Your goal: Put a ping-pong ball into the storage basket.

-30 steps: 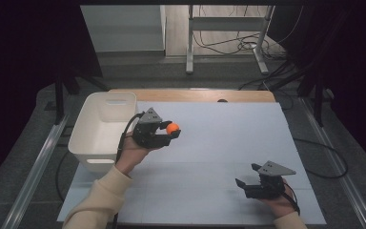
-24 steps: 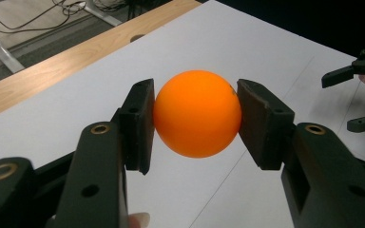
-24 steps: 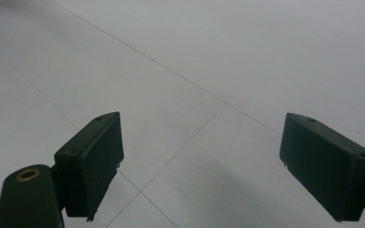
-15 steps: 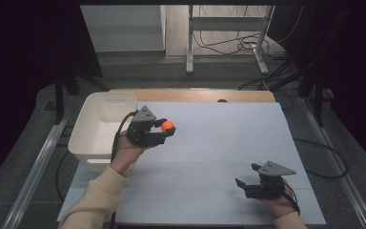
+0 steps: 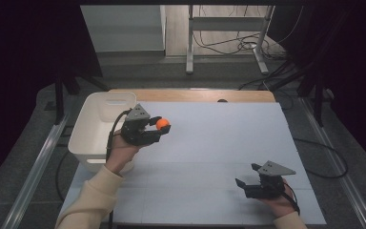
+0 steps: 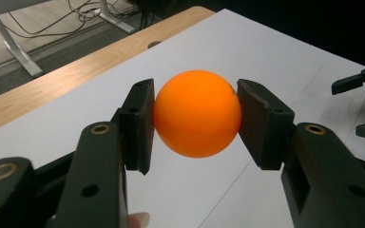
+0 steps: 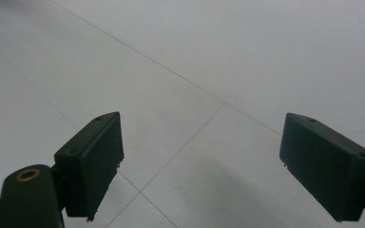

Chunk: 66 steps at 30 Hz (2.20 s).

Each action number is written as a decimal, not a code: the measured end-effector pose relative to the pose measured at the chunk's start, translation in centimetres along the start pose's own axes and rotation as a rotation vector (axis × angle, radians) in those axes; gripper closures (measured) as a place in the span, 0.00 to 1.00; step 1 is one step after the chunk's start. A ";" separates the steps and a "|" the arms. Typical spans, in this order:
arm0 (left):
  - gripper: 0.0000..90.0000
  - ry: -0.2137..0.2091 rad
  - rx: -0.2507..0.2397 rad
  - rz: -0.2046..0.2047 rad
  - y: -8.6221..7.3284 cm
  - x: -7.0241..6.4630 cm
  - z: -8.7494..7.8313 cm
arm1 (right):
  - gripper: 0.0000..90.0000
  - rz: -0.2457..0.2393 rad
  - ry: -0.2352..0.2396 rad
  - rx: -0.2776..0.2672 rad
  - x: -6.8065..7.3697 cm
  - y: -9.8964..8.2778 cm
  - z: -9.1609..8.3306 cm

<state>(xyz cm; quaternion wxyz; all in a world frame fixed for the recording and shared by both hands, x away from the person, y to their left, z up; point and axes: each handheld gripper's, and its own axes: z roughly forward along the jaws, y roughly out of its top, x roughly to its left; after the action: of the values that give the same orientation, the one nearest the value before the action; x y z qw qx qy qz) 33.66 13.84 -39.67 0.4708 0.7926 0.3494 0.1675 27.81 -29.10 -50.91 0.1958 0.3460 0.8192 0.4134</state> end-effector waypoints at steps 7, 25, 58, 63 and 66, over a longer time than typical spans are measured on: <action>0.56 0.012 -0.008 -0.004 0.1 0.4 -0.7 | 0.17 0.001 0.000 0.000 0.0 0.0 0.0; 0.56 0.051 -0.024 -0.026 0.1 1.5 -2.0 | 0.17 0.002 -0.002 0.002 0.0 0.0 0.0; 0.56 0.129 -0.060 -0.079 -0.2 4.0 -4.6 | 0.17 0.003 -0.002 -0.002 0.0 0.0 0.0; 0.56 0.138 -0.066 -0.085 -0.3 4.3 -5.0 | 0.17 0.001 -0.004 0.000 0.0 0.0 0.0; 0.56 0.149 -0.072 -0.093 -0.4 4.6 -5.5 | 0.17 0.001 -0.004 0.000 0.0 0.0 0.0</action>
<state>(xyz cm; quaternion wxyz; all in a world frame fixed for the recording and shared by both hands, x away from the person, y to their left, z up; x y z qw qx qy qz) 33.50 20.67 -37.54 0.4788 0.7435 0.4136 0.2165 27.80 -29.10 -50.90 0.1971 0.3472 0.8186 0.4129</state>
